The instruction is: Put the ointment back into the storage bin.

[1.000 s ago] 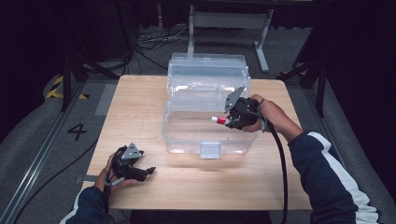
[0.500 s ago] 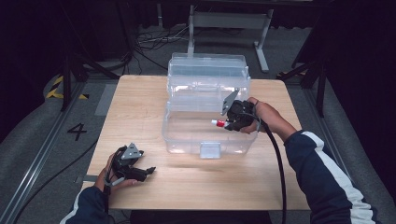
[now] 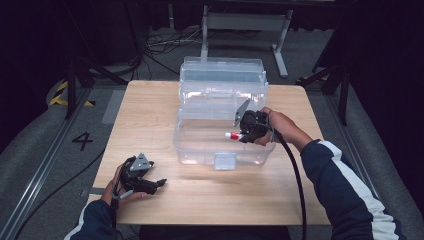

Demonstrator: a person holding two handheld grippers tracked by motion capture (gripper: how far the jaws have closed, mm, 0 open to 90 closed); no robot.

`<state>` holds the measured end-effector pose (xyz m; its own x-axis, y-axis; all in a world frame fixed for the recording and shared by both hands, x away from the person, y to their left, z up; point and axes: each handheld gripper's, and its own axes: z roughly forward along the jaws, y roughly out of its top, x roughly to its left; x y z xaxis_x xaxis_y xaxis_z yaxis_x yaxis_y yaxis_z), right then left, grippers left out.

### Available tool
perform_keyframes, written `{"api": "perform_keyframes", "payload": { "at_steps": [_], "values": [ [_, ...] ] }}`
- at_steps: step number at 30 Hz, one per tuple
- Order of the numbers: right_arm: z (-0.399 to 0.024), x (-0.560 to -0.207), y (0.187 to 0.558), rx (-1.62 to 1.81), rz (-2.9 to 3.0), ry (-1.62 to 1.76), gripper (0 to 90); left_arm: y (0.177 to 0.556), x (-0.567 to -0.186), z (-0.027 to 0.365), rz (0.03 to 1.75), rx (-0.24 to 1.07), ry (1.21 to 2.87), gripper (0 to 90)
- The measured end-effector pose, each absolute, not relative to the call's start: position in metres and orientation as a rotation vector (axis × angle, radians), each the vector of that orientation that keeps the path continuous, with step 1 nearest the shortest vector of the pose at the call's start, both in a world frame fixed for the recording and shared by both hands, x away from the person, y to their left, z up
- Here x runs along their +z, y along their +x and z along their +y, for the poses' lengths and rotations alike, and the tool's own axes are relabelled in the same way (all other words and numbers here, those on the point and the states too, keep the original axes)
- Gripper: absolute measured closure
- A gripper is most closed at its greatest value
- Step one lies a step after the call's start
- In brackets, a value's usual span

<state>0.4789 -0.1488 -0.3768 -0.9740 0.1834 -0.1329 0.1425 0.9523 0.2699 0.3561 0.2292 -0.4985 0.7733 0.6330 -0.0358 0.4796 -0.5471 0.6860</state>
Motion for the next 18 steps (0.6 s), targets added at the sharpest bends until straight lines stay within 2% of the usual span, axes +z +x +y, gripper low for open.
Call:
{"api": "perform_keyframes", "payload": {
  "at_steps": [18],
  "values": [
    [-0.147,-0.399,0.487,0.315,3.010,0.254,70.7,0.356,-0.499,0.229,0.825,0.280,2.257,18.7]
  ]
}}
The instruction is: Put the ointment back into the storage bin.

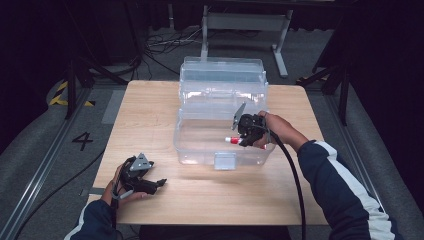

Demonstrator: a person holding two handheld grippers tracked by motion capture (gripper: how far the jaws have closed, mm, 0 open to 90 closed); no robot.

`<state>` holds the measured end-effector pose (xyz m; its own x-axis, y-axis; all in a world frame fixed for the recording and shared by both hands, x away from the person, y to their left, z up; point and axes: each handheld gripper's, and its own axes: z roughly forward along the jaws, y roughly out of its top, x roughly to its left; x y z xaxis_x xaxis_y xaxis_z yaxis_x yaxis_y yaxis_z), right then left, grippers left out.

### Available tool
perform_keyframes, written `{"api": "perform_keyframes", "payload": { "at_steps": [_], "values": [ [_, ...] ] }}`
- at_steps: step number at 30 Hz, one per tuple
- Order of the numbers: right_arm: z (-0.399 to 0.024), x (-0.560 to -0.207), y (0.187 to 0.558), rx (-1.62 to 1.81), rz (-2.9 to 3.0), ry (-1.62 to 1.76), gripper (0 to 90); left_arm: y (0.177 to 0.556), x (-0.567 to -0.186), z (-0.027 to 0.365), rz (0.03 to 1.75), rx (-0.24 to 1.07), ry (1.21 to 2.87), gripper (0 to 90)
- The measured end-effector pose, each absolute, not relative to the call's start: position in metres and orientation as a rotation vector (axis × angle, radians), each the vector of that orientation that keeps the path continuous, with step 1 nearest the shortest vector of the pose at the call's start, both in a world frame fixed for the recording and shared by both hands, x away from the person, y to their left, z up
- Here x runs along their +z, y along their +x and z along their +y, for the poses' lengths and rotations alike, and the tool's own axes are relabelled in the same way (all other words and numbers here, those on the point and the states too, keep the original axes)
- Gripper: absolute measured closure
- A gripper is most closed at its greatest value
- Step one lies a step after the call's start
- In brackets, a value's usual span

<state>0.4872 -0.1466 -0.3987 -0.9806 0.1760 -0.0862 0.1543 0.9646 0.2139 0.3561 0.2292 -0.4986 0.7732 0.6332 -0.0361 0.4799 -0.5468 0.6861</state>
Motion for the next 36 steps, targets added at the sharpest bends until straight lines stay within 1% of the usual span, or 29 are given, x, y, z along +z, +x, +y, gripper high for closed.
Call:
{"api": "perform_keyframes", "payload": {
  "at_steps": [11,19,36],
  "values": [
    [-0.144,-0.413,0.488,0.261,3.048,0.235,70.7,0.356,-0.499,0.229,0.824,0.280,2.257,18.7],
    [-0.144,-0.415,0.487,0.237,3.061,0.229,70.3,0.356,-0.499,0.229,0.824,0.280,2.257,18.8],
    [-0.152,-0.402,0.481,0.338,3.025,0.254,69.0,0.356,-0.499,0.229,0.824,0.279,2.257,18.7]
  ]
}}
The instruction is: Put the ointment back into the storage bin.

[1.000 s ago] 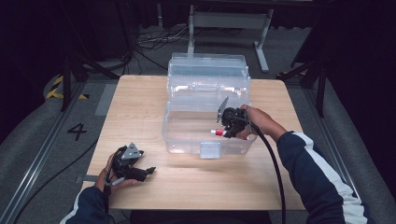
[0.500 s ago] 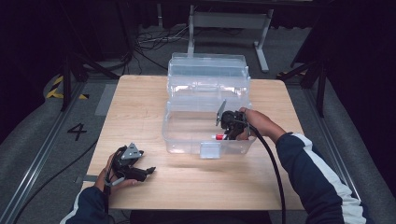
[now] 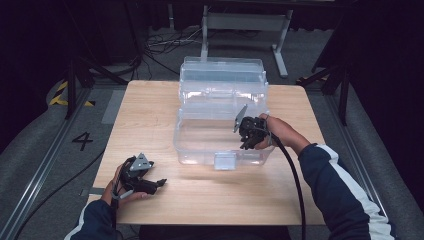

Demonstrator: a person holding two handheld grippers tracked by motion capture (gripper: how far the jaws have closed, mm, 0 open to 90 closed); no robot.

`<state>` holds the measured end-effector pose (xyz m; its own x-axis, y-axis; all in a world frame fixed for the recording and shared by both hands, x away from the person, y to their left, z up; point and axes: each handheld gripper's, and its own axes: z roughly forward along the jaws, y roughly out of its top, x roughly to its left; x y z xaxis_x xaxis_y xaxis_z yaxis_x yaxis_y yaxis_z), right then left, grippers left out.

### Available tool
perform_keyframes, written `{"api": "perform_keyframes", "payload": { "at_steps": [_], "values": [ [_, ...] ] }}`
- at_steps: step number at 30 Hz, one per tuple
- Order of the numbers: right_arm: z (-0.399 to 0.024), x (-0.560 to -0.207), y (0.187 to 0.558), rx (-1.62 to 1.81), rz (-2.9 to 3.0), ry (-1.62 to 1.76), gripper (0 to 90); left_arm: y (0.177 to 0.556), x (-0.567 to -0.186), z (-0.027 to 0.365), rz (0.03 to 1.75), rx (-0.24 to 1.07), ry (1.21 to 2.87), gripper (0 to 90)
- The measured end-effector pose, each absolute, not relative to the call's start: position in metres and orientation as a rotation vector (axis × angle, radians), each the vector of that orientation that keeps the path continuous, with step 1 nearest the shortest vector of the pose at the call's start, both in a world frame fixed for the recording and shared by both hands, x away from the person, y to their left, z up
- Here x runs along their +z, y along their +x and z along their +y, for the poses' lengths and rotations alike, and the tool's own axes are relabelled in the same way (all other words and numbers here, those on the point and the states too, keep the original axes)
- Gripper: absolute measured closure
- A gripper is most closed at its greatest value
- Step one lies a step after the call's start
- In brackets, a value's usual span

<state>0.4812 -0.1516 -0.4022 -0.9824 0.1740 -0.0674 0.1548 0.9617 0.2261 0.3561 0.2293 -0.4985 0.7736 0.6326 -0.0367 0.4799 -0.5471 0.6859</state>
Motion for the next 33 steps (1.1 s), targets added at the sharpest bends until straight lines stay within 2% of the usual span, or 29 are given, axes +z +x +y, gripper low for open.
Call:
{"api": "perform_keyframes", "payload": {
  "at_steps": [22,30,33],
  "values": [
    [-0.194,-0.379,0.458,0.834,2.798,0.370,62.5,0.356,-0.496,0.226,0.858,0.273,2.271,18.7],
    [-0.214,-0.375,0.452,0.995,2.688,0.426,60.5,0.356,-0.492,0.220,0.885,0.276,2.277,22.2],
    [-0.223,-0.371,0.449,1.049,2.648,0.436,58.0,0.354,-0.484,0.218,0.873,0.293,2.232,22.5]
  ]
}}
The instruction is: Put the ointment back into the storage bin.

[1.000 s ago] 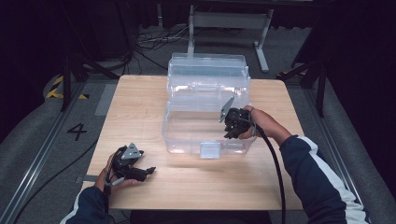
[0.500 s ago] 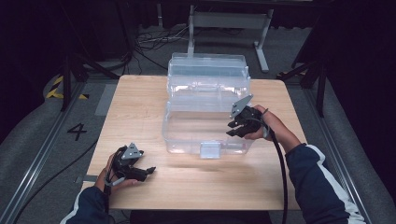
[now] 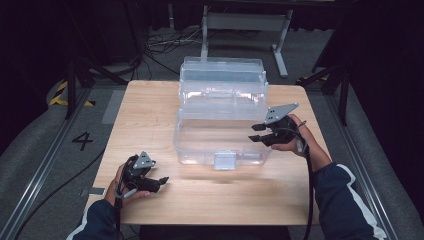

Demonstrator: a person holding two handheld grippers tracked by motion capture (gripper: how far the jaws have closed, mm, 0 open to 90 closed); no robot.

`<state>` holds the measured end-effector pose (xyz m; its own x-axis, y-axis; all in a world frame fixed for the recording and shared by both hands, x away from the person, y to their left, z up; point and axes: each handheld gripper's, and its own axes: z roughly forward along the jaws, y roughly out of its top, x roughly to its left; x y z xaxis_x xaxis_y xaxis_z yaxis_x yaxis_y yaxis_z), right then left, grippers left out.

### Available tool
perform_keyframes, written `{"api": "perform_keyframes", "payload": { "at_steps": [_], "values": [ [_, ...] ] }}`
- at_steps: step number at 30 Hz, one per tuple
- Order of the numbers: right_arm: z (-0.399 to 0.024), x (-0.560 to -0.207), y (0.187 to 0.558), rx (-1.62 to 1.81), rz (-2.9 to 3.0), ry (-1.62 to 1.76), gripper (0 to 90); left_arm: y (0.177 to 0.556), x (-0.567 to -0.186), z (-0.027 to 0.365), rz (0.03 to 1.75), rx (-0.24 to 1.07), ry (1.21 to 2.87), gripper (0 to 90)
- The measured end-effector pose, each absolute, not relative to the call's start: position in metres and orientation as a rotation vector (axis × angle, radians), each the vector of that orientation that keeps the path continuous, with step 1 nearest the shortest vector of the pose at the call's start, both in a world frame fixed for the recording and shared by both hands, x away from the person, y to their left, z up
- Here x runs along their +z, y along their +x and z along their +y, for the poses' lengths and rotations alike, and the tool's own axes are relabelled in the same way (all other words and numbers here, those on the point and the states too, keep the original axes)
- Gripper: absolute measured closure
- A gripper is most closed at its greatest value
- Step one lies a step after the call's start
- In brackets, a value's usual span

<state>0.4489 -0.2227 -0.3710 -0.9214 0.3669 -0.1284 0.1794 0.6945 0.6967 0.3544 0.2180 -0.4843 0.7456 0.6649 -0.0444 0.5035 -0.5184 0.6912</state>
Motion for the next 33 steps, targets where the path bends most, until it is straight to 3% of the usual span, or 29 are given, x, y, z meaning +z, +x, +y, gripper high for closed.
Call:
{"api": "perform_keyframes", "payload": {
  "at_steps": [16,33],
  "values": [
    [-0.240,-0.329,0.455,1.112,2.448,0.465,48.5,0.348,-0.432,0.199,0.737,0.429,2.224,23.9],
    [-0.215,-0.305,0.491,0.994,2.420,0.451,48.4,0.364,-0.384,0.149,0.543,0.459,2.303,25.1]
  ]
}}
